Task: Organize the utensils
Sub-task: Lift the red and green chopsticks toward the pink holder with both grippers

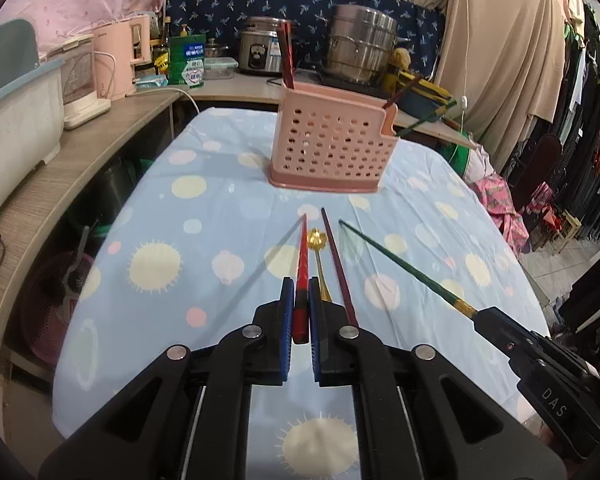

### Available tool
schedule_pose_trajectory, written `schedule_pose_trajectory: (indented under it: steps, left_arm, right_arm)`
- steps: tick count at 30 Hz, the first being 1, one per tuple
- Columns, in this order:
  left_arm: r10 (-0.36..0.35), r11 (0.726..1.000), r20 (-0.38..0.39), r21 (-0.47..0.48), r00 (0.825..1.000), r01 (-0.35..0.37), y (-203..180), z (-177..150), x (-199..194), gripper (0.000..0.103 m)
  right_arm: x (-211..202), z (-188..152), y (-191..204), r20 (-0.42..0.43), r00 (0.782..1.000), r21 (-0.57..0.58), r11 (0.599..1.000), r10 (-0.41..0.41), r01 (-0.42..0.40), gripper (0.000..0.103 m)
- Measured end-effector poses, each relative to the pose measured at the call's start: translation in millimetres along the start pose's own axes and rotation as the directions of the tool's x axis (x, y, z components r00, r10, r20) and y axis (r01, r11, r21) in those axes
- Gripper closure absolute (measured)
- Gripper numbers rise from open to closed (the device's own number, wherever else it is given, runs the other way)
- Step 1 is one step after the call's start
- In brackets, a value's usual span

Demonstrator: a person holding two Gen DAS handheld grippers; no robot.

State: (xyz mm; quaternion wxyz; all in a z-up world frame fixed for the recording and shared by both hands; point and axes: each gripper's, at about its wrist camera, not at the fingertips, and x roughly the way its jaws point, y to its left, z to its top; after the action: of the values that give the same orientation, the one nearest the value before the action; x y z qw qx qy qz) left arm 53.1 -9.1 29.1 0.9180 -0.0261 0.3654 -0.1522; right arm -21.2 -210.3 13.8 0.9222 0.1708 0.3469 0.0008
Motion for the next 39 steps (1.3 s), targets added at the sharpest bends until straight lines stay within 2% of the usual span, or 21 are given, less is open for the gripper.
schedule_pose_trajectory:
  steps: [10,16,23,39]
  left_arm:
    - [-0.007,1.000,0.089,-0.006,0.996,0.008,-1.5,34.9,-18.3,0.096]
    - [-0.009,1.000,0.156,-0.003,0.988,0.010,-5.7,60.9,-28.2,0.096]
    - [-0.009,1.000,0.199,0.002,0.980,0.009,-10.7,85.0,-28.0,0.096]
    - [-0.007,1.000,0.317,0.027,0.949,-0.002,-21.8,143.8,-36.2,0.096]
  right_arm:
    - [-20.3,30.1,2.7,0.091,0.996,0.001,1.000,0.016,-0.017,0.096]
    - [-29.9,51.4,4.4,0.154,0.988,-0.002,1.000,0.021,-0.021,0.096]
    - [-36.0,77.9,6.1,0.221,0.975,0.004,1.000,0.029,-0.031,0.096]
    - [-37.7,132.1,-1.8,0.326,0.944,0.037,0.997,0.047,-0.063,0.096]
